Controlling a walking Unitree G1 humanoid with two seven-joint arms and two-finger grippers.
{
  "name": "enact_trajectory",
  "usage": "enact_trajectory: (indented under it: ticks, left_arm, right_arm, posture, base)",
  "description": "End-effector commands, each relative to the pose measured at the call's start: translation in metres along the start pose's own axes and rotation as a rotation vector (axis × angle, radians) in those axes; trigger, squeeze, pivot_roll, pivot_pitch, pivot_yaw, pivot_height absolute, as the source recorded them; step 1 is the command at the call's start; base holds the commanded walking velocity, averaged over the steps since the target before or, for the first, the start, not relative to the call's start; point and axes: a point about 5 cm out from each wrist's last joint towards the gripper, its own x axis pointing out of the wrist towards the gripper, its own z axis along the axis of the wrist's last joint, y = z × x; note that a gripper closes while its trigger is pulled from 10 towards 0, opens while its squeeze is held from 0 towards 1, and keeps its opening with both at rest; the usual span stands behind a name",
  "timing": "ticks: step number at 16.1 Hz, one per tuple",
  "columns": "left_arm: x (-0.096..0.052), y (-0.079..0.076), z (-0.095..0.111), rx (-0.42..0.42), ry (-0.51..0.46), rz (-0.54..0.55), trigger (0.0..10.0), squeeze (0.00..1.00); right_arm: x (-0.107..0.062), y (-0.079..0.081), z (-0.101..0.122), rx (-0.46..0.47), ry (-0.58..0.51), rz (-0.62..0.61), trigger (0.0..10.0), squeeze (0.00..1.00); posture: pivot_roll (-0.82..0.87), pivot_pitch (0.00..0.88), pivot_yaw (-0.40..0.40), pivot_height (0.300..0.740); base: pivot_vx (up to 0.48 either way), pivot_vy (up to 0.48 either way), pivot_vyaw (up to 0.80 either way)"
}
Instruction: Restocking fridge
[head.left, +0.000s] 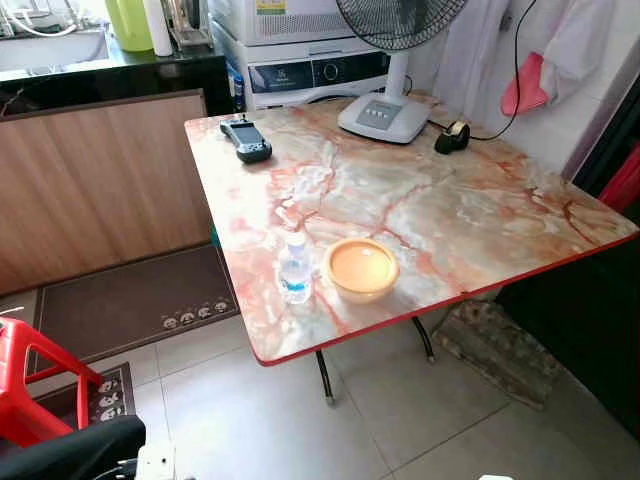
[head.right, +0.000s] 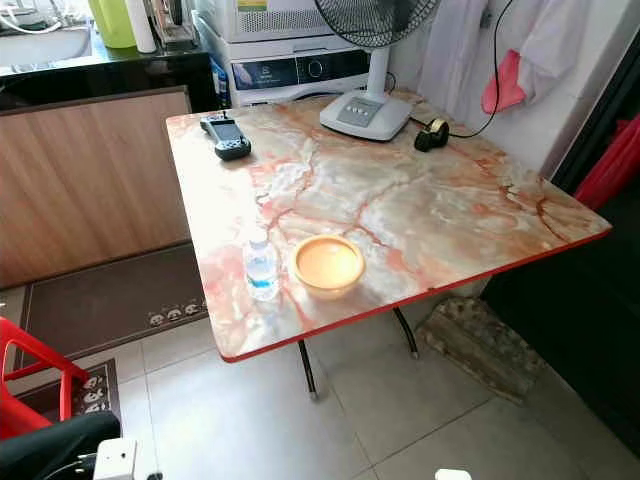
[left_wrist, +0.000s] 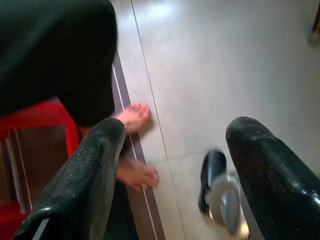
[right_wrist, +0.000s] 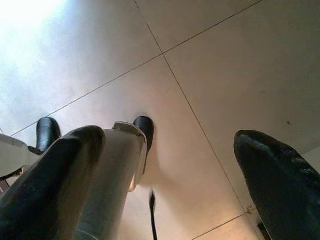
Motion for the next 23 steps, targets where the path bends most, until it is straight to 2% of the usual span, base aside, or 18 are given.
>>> enact_trajectory:
  ticks: [1, 2, 4, 9, 10, 12, 13, 14, 18, 20, 23]
  left_arm:
    - [-0.002, 0.006, 0.007, 0.018, -0.095, 0.024, 10.0, 0.00]
    - [-0.004, 0.011, 0.015, 0.007, -0.188, 0.037, 10.0, 0.00]
    - [-0.009, 0.015, 0.025, -0.012, -0.303, 0.077, 10.0, 0.00]
    - [-0.020, 0.021, 0.056, -0.035, -0.541, 0.113, 10.0, 0.00]
    - [-0.026, 0.023, 0.077, -0.017, -0.645, 0.119, 10.0, 0.00]
    - [-0.032, 0.022, 0.097, 0.023, -0.735, 0.104, 10.0, 0.00]
    - [-0.038, 0.020, 0.109, 0.079, -0.800, 0.086, 10.0, 0.00]
    - [-0.039, 0.020, 0.110, 0.090, -0.809, 0.084, 10.0, 0.00]
    - [-0.065, 0.013, 0.137, 0.127, -0.944, 0.050, 10.0, 0.00]
    - [-0.078, 0.001, 0.159, 0.144, -1.014, -0.021, 10.0, 0.00]
    - [-0.084, -0.016, 0.161, 0.174, -1.019, -0.098, 10.0, 0.00]
  right_arm:
    - [-0.001, -0.001, -0.002, -0.012, -0.001, -0.004, 10.0, 0.00]
    - [-0.001, -0.001, -0.004, -0.011, 0.001, -0.005, 10.0, 0.00]
    - [-0.002, -0.001, -0.007, -0.006, 0.005, -0.006, 10.0, 0.00]
    - [-0.003, -0.003, -0.014, -0.002, 0.018, -0.013, 10.0, 0.00]
    - [-0.004, -0.003, -0.015, -0.002, 0.020, -0.016, 10.0, 0.00]
    - [-0.004, -0.003, -0.016, -0.005, 0.020, -0.015, 10.0, 0.00]
    - [-0.004, -0.003, -0.017, -0.005, 0.018, -0.014, 10.0, 0.00]
    - [-0.004, -0.003, -0.017, -0.004, 0.018, -0.014, 10.0, 0.00]
    - [-0.003, 0.001, -0.019, 0.007, 0.017, -0.013, 10.0, 0.00]
    - [-0.003, 0.003, -0.020, -0.004, 0.025, -0.012, 10.0, 0.00]
    - [-0.002, 0.006, -0.020, -0.009, 0.026, -0.008, 10.0, 0.00]
  posture:
    - [0.15, 0.000, -0.046, 0.740]
    - [0.15, 0.000, -0.045, 0.740]
    - [0.15, 0.000, -0.044, 0.740]
    - [0.14, 0.000, -0.053, 0.740]
    - [0.15, 0.000, -0.056, 0.740]
    - [0.15, 0.000, -0.053, 0.740]
    - [0.15, 0.000, -0.050, 0.740]
    - [0.15, 0.000, -0.050, 0.740]
    - [0.15, 0.000, -0.036, 0.740]
    - [0.18, 0.000, -0.028, 0.740]
    - [0.17, 0.000, -0.014, 0.740]
  base:
    - [0.000, 0.000, 0.00]
    - [0.000, 0.000, 0.00]
    - [0.000, 0.000, 0.00]
    - [0.000, 0.000, 0.00]
    - [0.000, 0.000, 0.00]
    - [0.000, 0.000, 0.00]
    - [0.000, 0.000, 0.00]
    - [0.000, 0.000, 0.00]
    - [0.000, 0.000, 0.00]
    - [0.000, 0.000, 0.00]
    - [0.000, 0.000, 0.00]
